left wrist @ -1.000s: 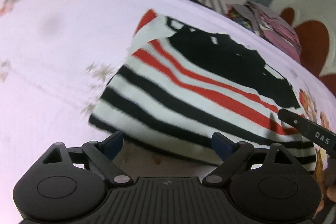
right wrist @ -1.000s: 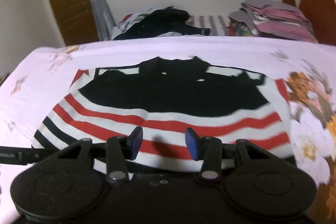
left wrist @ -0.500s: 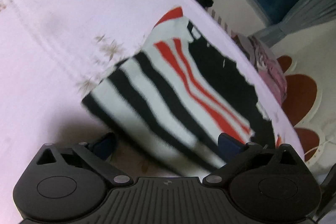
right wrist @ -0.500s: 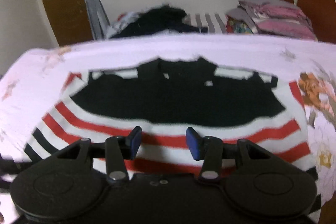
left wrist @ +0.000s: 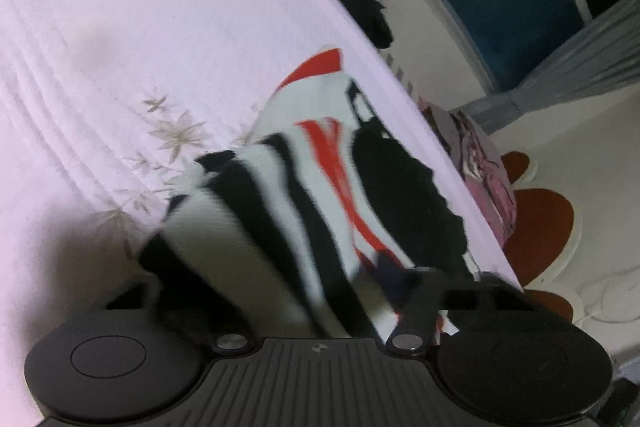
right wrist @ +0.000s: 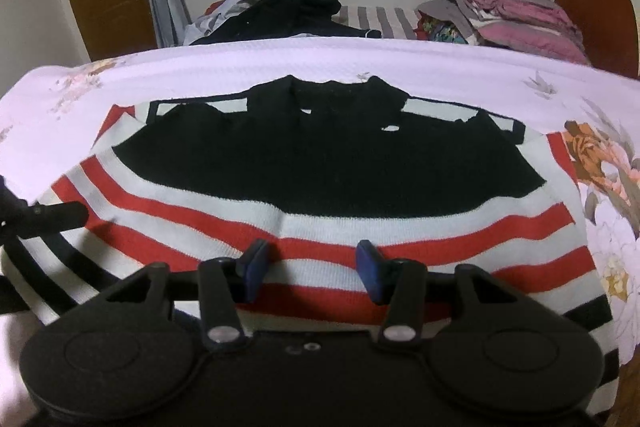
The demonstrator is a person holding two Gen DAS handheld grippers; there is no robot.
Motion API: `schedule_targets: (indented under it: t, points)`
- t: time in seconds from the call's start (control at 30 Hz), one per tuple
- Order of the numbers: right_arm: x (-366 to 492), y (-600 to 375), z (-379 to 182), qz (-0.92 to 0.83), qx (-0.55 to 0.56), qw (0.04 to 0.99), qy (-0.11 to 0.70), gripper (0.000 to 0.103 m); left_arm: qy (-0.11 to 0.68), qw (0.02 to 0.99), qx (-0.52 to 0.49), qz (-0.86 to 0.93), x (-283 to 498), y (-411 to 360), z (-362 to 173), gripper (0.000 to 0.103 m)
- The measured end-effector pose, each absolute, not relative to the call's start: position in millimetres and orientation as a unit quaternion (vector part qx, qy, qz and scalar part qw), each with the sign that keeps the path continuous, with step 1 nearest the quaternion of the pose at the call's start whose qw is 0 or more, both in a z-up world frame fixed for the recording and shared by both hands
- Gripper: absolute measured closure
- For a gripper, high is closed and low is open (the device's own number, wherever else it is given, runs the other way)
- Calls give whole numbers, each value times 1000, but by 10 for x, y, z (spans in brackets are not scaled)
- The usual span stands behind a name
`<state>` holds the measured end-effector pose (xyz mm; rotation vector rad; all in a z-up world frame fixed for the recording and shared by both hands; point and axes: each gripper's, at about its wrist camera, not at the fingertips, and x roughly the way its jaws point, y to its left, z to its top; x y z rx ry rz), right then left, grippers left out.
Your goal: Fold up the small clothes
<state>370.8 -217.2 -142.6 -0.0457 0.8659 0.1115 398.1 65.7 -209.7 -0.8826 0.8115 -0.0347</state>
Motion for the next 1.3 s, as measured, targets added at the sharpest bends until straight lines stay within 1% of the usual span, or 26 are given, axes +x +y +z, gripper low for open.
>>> schedule_targets:
  t: [0.2,0.27,0.43,0.53,0.63,0.77,0.93,1.1,1.13,1.17,1.23,1.27,1.3]
  points:
    - [3704,-2166,-1474,59,-33,908,414,54,371,826,-424,-11,3974,635,-2080,80]
    - [3695,-2166,-1484,60,-35,909,411,54,363,835,-414,-13,3963,608,-2015,82]
    - [3689,-2214,-1474,68,-24,910,408,54,333,873,-356,-28,3952,426,-1692,84]
    - [3701,-2242,-1451,75,-19,909,410,54,309,899,-304,-57,3972,206,-1423,84]
    - [3702,-2388,-1382,86,20,909,408,53,291,917,-255,-93,4018,-75,-1176,84]
    - [3592,-2779,-1192,63,68,920,380,53,278,928,-198,-147,4116,-544,-972,84]
    - [3427,-3405,-1002,14,94,928,361,53,279,924,-140,-222,4148,-1220,-912,84]
    - [3244,-4004,-1001,-33,131,921,366,53,336,903,-59,-260,4020,-1816,-1169,83]
    - [3213,-4091,-1003,-40,139,919,366,53,336,905,-40,-258,3973,-1881,-1204,83]
    - [3185,-4168,-999,-44,145,919,365,52,332,908,-19,-255,3920,-1930,-1227,80]
    - [3134,-4266,-970,-41,160,917,363,50,327,909,-4,-258,3813,-1929,-1191,64]
    - [3132,-4298,-950,-36,170,917,360,50,325,908,-8,-265,3768,-1930,-1151,44]
    - [3137,-4313,-928,-30,179,916,357,48,322,905,-7,-277,3711,-1936,-1110,28]
